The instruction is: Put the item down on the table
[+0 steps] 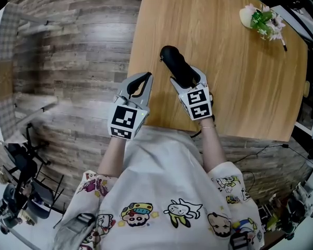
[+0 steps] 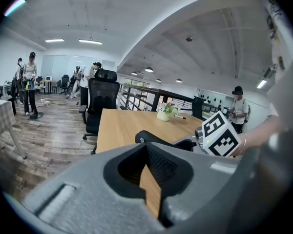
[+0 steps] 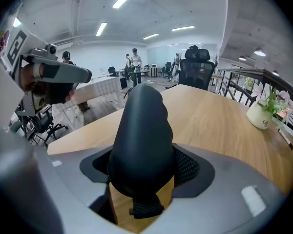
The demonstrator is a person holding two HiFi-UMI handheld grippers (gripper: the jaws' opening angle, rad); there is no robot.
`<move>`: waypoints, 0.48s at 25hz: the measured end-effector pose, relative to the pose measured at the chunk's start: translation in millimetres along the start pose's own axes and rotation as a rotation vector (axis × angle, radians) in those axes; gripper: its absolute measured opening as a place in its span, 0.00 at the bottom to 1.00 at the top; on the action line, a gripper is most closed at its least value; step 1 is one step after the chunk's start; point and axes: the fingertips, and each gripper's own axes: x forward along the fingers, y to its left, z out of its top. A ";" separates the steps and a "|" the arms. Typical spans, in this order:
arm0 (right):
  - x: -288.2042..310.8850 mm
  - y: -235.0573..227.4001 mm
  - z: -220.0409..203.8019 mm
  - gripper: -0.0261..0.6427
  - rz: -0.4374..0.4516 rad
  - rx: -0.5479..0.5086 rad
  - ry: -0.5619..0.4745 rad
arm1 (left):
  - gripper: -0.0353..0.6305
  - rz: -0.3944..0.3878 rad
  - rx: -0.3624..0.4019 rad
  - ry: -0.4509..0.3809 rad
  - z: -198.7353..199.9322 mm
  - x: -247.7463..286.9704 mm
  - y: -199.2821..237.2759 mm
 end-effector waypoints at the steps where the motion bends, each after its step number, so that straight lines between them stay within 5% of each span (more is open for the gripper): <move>1: 2.7 1.2 -1.3 0.53 0.002 -0.009 0.007 | 0.05 -0.001 -0.002 0.002 -2.3 0.1 -0.3; 12: 17.0 6.0 -11.9 0.53 -0.006 -0.074 0.071 | 0.05 -0.003 -0.025 0.037 -27.3 -6.4 2.2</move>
